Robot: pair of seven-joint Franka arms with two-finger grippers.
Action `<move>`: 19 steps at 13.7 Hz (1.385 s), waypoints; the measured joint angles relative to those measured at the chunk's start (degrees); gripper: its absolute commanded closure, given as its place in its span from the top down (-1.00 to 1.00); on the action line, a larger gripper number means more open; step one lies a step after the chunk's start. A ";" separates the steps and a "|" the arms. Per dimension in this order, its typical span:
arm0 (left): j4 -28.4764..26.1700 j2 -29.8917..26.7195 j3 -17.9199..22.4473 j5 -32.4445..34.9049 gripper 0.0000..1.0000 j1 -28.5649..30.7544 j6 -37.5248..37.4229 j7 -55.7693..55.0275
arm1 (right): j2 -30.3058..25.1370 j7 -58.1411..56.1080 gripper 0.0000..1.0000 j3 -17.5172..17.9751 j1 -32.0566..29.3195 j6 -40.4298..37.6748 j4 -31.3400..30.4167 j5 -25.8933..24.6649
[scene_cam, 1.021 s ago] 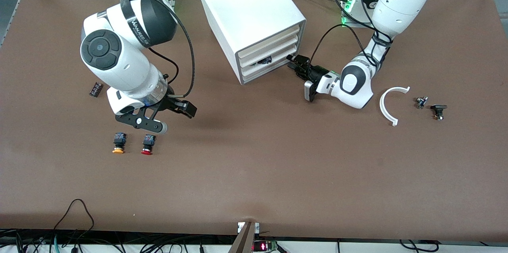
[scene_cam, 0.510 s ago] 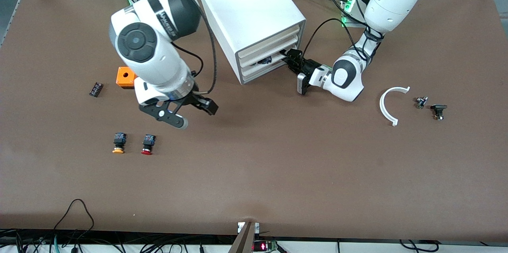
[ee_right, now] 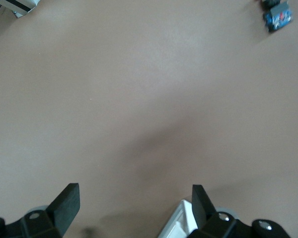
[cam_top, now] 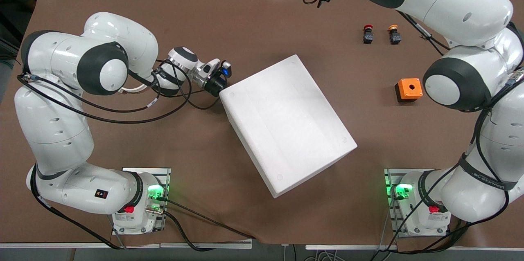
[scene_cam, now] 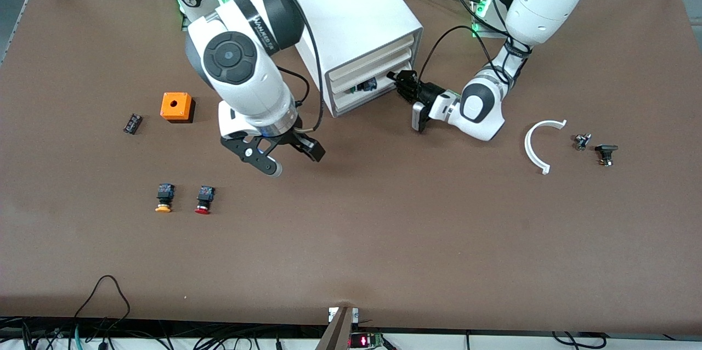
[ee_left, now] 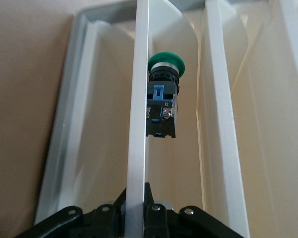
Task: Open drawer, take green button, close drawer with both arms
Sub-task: 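Pull the drawer further with the left gripper while the right gripper reaches in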
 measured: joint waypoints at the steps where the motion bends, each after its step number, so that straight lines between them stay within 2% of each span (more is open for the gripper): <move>1: 0.62 0.00 0.26 0.03 -1.00 1.38 0.03 -0.73 | 0.46 2.68 1.00 0.38 0.64 0.40 0.26 0.00; 4: 3.17 0.02 1.00 0.87 -1.00 5.08 0.11 -3.97 | 1.75 10.07 1.00 1.06 2.59 2.17 0.50 0.00; 11: 10.07 2.82 1.91 3.77 -1.00 7.97 -0.09 -8.31 | 5.85 24.54 1.00 1.30 8.44 7.13 0.65 0.00; 12: 10.81 3.17 1.97 4.02 -0.55 8.32 -0.35 -8.93 | 6.50 26.23 1.00 1.30 9.34 7.83 0.65 0.00; 13: 11.34 3.32 2.01 4.13 0.96 8.54 -0.42 -9.90 | 7.17 27.96 1.00 1.31 10.22 8.66 0.66 0.00; 19: 13.97 3.63 2.20 4.28 1.00 9.51 0.71 -15.98 | 12.20 36.77 1.00 1.31 14.26 15.28 0.69 0.00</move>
